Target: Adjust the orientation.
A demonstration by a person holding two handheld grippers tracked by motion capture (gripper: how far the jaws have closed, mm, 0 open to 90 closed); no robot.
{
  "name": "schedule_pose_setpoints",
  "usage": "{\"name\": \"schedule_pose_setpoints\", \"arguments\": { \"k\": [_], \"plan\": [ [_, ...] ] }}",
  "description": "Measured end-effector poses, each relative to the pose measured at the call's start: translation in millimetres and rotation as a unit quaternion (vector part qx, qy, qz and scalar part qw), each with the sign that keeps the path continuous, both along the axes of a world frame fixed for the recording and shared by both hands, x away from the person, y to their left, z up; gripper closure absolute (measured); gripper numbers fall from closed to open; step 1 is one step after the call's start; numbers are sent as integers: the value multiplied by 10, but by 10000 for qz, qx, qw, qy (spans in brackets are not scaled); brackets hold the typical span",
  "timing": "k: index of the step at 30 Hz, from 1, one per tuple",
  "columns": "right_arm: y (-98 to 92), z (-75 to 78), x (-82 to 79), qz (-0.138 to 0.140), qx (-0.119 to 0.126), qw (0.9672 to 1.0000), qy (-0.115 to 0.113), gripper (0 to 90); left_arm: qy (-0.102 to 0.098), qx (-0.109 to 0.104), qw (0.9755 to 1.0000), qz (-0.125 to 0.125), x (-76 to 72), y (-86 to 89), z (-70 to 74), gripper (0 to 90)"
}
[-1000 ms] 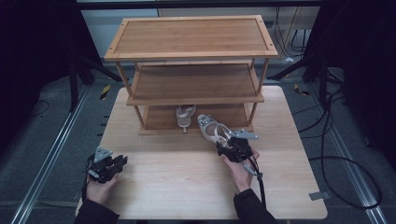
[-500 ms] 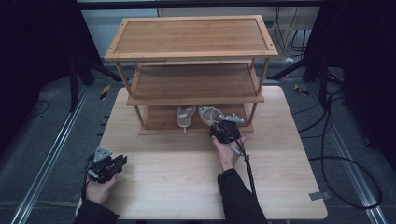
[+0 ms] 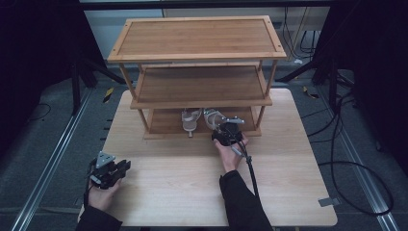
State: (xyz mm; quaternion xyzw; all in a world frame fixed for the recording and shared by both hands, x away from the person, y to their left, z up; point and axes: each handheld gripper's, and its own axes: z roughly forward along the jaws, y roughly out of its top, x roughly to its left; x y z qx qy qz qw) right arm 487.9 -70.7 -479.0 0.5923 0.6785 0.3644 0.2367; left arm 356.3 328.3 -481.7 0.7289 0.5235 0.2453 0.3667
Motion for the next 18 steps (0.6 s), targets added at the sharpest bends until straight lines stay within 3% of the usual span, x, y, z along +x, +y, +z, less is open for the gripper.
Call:
{"name": "schedule_pose_setpoints", "arguments": {
  "k": [4, 8, 11, 18],
  "plan": [
    [-41, 11, -15, 227, -51, 9997, 59, 293, 11, 7, 10000, -32, 3, -1, -5, 746],
    [-97, 87, -109, 519, -226, 9983, -168, 257, 16, 10, 10000, -28, 5, 0, -7, 746],
    [-177, 218, -231, 689, -183, 9970, -287, 235, 12, 29, 10000, -38, 2, -2, -3, 746],
    [-301, 345, -596, 1152, -124, 9930, -238, 199, 8, 36, 10000, -34, 1, -8, -3, 745]
  ]
}}
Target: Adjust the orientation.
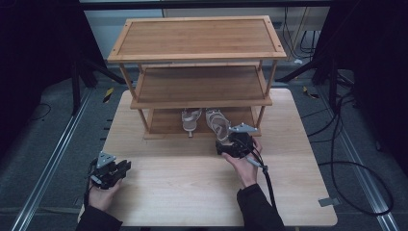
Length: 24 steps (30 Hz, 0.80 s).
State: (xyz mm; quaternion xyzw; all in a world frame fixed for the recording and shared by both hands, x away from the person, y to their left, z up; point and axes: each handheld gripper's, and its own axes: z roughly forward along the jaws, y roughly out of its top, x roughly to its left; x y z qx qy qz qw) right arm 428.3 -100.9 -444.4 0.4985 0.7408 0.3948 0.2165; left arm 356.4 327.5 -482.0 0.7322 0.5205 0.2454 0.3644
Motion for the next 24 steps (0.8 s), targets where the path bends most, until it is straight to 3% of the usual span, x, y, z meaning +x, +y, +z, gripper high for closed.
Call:
{"name": "schedule_pose_setpoints", "arguments": {
  "k": [3, 8, 12, 16, 19, 24],
  "plan": [
    [-48, -73, -133, 83, -21, 10000, -7, 213, -5, -4, 10000, 2, -3, -5, 0, 746],
    [-85, -283, -177, 38, -79, 9997, 219, 243, 20, 9, 10000, -8, 1, 0, -3, 746],
    [-77, -474, -95, -83, -270, 9993, 226, 413, 5, 4, 10000, 3, 0, 3, -2, 747],
    [-70, -560, -18, -144, -257, 9995, 106, 568, 10, -11, 10000, 17, 3, 12, -5, 747],
    [-65, -577, 18, -196, -307, 9993, 39, 628, 16, -31, 10000, 18, 6, 11, -8, 749],
    [-79, -591, 84, -211, -182, 9992, 283, 693, 19, -34, 10000, 10, 10, 20, -10, 749]
  ]
}}
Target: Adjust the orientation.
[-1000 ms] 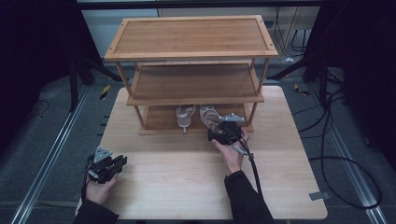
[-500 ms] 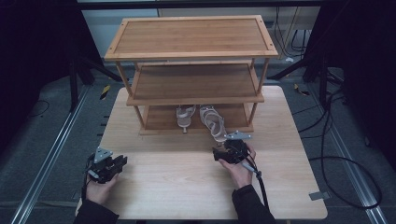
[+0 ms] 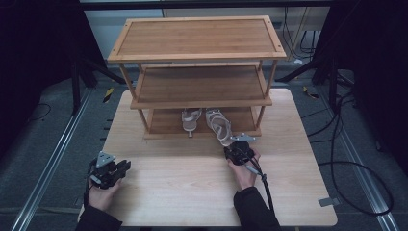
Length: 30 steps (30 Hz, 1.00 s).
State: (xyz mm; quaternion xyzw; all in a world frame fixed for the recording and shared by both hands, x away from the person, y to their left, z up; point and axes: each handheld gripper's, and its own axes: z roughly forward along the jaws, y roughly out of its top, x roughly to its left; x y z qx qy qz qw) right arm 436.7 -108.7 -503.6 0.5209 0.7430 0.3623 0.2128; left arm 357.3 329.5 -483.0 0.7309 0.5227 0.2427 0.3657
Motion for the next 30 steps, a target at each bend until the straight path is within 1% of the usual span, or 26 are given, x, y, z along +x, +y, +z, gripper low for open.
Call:
{"name": "schedule_pose_setpoints", "arguments": {
  "k": [3, 4, 5, 6, 7, 8, 10, 12, 14, 16, 19, 23, 26, 27, 30],
  "plan": [
    [39, 14, 39, 52, -70, 10000, -20, 707, -6, 11, 10000, 1, -3, 7, 2, 751],
    [48, 24, 55, 68, -93, 9999, -45, 721, -5, 7, 10000, 3, -4, 10, 3, 751],
    [59, 33, 75, 98, -60, 9999, -34, 757, -5, 2, 10000, 2, -4, 12, 3, 751],
    [70, 37, 84, 92, -108, 9999, -14, 766, -6, -25, 10000, 3, -4, 14, 0, 751],
    [86, 36, 92, 62, -235, 9997, -68, 768, -5, -37, 10000, 8, -2, 18, -3, 751],
    [94, 38, 96, 76, -285, 9995, -90, 768, 5, -39, 10000, 18, 0, 20, -4, 751],
    [111, 45, 102, 164, -220, 9995, -165, 768, 9, -26, 10000, 15, 4, 23, -8, 751],
    [149, 67, 115, 255, -210, 9992, -242, 766, 4, -11, 10000, 9, 0, 17, -3, 752],
    [190, 88, 142, 264, -177, 9989, -358, 768, -10, 20, 10000, 3, -3, 9, 3, 752],
    [232, 99, 193, 236, -148, 9990, -345, 767, -10, 11, 10000, -7, 1, 7, -1, 752],
    [306, 111, 272, 234, -84, 9988, -429, 766, 10, -13, 10000, 1, 5, 17, -7, 753],
    [438, 117, 394, 238, -87, 9986, -468, 764, -13, -47, 10000, 19, -4, 22, 0, 754],
    [542, 135, 487, 249, -15, 9985, -492, 768, -12, -40, 10000, 6, -4, 19, -1, 755],
    [590, 144, 527, 225, -4, 9986, -484, 768, -12, -37, 10000, 3, -4, 19, -2, 756],
    [665, 145, 574, 255, 41, 9986, -453, 766, -1, -28, 10000, 7, -3, 16, -4, 757]
  ]
}}
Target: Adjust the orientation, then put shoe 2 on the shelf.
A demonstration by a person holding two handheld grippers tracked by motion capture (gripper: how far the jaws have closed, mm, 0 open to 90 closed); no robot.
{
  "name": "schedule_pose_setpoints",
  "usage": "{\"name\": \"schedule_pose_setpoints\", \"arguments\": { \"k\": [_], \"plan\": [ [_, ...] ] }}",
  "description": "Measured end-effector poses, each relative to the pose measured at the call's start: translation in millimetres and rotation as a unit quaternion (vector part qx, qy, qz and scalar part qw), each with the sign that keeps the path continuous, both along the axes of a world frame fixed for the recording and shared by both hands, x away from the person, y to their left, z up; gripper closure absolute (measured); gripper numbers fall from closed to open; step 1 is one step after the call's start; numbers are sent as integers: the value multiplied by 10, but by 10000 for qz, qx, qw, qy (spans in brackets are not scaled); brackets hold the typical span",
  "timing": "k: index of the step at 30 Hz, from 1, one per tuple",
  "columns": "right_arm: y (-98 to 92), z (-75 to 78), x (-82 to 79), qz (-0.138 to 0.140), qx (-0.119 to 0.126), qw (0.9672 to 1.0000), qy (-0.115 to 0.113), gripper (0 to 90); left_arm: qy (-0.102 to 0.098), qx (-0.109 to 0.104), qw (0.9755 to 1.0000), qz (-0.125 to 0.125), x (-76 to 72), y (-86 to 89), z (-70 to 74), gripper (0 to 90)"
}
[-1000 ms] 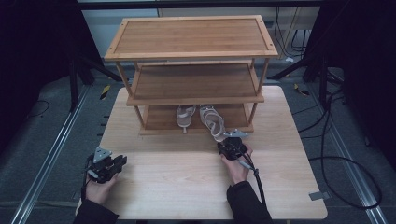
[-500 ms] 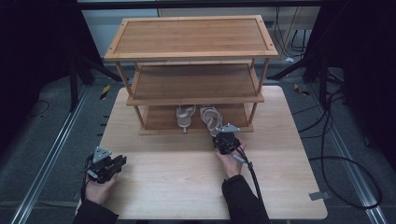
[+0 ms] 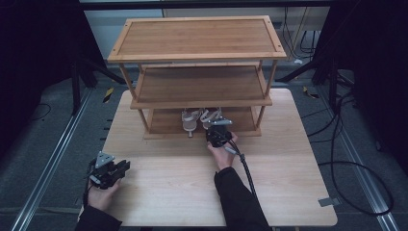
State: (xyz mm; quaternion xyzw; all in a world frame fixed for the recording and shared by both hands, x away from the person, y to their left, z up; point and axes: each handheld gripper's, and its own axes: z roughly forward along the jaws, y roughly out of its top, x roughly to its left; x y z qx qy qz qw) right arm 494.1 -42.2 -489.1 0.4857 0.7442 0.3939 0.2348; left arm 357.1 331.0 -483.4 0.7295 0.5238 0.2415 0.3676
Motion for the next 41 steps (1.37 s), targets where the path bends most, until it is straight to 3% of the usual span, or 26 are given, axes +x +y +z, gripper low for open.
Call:
{"name": "schedule_pose_setpoints", "arguments": {
  "k": [14, 18, 21, 23, 29, 35, 41],
  "plan": [
    [161, -103, 42, 136, 17, 9999, -16, 751, -9, 5, 10000, -29, 0, -1, 1, 759],
    [145, -71, 4, 165, -174, 9997, -56, 528, -15, -10, 10000, -18, -2, 0, 4, 757],
    [87, -8, -110, 290, -281, 9992, -9, 412, -7, 39, 10000, -23, -3, -5, 6, 753],
    [13, 34, -225, 343, -341, 9988, -5, 374, 0, 41, 10000, -15, -4, -13, 5, 749],
    [-323, 143, -524, 626, -361, 9967, 366, 275, 37, 88, 10000, -11, 5, -29, -2, 736],
    [-722, 204, -812, 694, -370, 9965, 284, 249, 86, 108, 9999, 12, 18, -14, -21, 691],
    [-1157, 146, -1048, 340, -185, 9990, 217, 206, 130, 154, 9998, -30, 30, -27, -38, 624]
  ]
}}
